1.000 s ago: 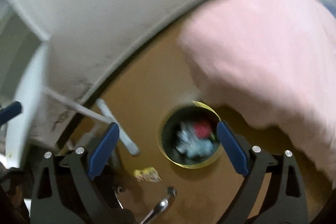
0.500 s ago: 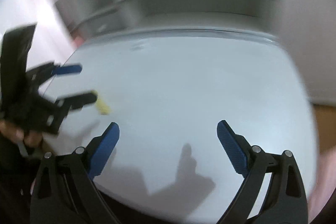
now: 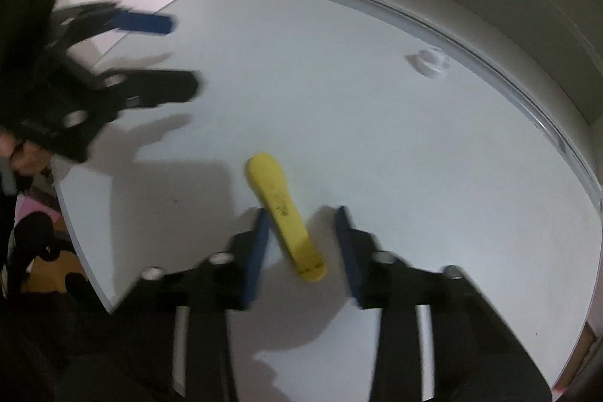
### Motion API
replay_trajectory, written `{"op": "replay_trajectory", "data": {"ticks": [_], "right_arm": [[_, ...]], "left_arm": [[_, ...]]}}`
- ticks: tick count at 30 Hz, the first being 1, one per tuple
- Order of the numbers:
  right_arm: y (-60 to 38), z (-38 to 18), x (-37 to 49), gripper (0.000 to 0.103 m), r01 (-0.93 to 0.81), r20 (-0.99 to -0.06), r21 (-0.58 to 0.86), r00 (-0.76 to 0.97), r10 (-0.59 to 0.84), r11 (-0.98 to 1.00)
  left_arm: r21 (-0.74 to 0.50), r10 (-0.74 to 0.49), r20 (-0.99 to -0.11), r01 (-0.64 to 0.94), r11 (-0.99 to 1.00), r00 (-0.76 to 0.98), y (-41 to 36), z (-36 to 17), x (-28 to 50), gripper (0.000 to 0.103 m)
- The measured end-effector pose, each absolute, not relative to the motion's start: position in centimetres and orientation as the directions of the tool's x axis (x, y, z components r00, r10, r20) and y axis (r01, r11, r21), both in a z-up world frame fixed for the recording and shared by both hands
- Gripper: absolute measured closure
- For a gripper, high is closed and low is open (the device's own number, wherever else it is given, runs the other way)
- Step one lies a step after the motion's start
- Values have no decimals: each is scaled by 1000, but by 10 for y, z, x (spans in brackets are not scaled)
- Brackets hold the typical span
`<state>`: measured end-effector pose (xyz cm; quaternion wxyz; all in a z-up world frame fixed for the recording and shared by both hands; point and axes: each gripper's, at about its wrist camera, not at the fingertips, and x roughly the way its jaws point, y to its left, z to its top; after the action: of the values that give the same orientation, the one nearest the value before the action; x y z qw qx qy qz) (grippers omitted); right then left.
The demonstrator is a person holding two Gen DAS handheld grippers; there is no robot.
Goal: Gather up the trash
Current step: 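Grasp the yellow stick with the right tool while the left grasps the white cap, then carry the cap and stick over the bin and release both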
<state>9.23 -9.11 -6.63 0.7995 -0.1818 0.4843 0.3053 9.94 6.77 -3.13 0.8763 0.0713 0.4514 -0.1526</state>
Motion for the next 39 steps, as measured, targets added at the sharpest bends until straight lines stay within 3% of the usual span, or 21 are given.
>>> {"op": "replay_trajectory", "data": {"ticks": [10, 14, 17, 19, 21, 23, 24, 29, 39], "right_arm": [[-166, -31, 84, 89, -485, -810, 56, 489, 324, 873], [-205, -28, 79, 89, -404, -803, 77, 517, 297, 912], [-231, -28, 72, 89, -352, -800, 89, 532, 277, 932], [-251, -27, 64, 89, -316, -796, 97, 544, 264, 944], [-270, -23, 48, 89, -281, -789, 104, 561, 251, 954], [-292, -23, 38, 89, -236, -780, 117, 579, 236, 965], [-301, -24, 34, 89, -218, -777, 123, 586, 231, 968], [-365, -25, 9, 89, -65, -751, 170, 637, 173, 983], [-537, -57, -125, 89, 441, -772, 188, 619, -145, 878]], "left_arm": [[2, -273, -786, 444, 896, 555, -28, -34, 194, 7], [17, -249, -805, 440, 898, 539, -59, -47, 227, 7], [98, -165, -811, 408, 908, 562, -72, -61, 240, 10], [60, -182, -820, 398, 915, 543, -71, -65, 245, 16], [37, -188, -827, 385, 922, 530, -71, -68, 248, 32], [37, -187, -818, 375, 926, 543, -75, -66, 247, 55], [36, -184, -820, 371, 928, 541, -75, -65, 248, 74], [-36, -274, -812, 423, 905, 516, -113, -45, 217, 74], [-169, -617, -752, 836, 522, 233, -341, -32, 38, 74]]}}
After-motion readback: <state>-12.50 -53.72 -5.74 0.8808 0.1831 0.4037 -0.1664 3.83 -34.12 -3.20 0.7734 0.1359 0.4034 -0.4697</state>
